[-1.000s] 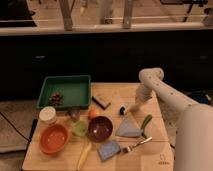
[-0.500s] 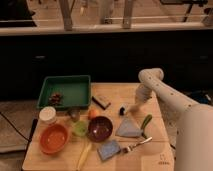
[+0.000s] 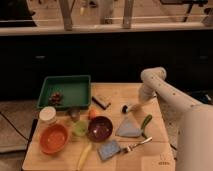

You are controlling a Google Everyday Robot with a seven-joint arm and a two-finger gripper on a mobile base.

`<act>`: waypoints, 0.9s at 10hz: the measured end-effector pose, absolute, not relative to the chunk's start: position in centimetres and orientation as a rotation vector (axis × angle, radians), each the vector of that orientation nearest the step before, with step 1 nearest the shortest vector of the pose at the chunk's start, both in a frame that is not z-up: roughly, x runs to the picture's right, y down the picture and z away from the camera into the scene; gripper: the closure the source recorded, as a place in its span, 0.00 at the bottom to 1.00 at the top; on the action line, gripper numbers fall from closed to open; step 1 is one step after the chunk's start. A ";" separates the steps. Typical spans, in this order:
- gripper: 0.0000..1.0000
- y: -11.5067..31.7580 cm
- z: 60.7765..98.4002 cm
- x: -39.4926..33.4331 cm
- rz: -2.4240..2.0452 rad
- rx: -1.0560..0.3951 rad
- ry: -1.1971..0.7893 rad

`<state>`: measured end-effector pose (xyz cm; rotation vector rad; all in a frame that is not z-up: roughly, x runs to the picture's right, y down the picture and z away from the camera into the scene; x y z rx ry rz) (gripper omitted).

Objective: Wipe table surface with brush

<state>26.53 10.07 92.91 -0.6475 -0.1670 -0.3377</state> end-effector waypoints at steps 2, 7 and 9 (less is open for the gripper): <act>0.98 9.4 93.2 28.3 -0.292 -0.638 -0.121; 0.98 5.5 96.0 28.1 -0.266 -0.609 -0.074; 0.98 5.3 96.1 25.5 -0.311 -0.604 -0.101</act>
